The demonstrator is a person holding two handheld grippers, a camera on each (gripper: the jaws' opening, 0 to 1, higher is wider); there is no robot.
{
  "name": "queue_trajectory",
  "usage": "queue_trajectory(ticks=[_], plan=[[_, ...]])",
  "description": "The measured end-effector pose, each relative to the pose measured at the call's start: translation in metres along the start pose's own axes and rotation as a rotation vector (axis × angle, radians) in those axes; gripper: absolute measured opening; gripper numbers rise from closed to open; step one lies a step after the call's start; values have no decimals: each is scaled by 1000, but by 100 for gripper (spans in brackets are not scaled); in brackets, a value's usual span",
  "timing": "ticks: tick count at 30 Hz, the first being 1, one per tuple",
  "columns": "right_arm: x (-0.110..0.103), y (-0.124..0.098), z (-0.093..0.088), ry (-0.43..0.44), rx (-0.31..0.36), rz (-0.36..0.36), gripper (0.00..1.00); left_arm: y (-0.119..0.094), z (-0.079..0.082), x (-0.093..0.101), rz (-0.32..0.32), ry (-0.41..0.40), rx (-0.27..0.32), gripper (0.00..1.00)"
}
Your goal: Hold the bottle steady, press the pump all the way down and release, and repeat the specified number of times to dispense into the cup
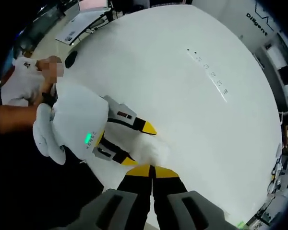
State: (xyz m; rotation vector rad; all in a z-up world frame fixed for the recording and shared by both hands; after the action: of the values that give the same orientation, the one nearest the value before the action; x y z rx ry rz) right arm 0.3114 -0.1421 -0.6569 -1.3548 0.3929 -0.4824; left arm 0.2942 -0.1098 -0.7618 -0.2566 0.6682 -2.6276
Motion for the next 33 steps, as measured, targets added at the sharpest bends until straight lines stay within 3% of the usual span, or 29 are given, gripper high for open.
queue_trajectory(ticks=[3, 10, 14, 15, 16, 19, 24, 28, 33], plan=[[4, 0, 0, 45, -4, 13, 0, 0, -1, -1, -2, 4, -2, 42], [3, 1, 0, 40, -4, 11, 0, 0, -1, -2, -3, 12, -8, 42], [1, 8, -3, 53, -37, 21, 0, 0, -2, -2, -3, 8, -11, 42], [4, 15, 2, -29, -2, 24, 0, 0, -2, -2, -3, 8, -13, 42], [1, 9, 0, 21, -24, 29, 0, 0, -2, -2, -3, 8, -16, 42], [1, 6, -1, 20, -38, 5, 0, 0, -2, -2, -6, 11, -18, 42], [0, 5, -2, 16, -28, 1, 0, 0, -3, -1, -11, 17, -21, 42], [1, 2, -4, 82, 18, 17, 0, -1, -3, -1, 4, 22, -29, 42], [2, -4, -5, 83, 57, 29, 0, -2, -5, -1, 27, 27, -43, 41]])
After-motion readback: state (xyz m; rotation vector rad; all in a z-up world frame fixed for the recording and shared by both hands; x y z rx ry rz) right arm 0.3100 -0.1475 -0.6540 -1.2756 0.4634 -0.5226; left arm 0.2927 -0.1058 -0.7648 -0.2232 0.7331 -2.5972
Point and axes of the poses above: the point that each gripper's makers call its tool centre point, and the gripper's own axes: y roughly forward along the fingers, x roughly to its right, z roughly out of its top, the point moved 4 cm from there along -y, roughly backward along the fingers, and after that the axes turned 7 degrees about x, right-handed, at the moved point
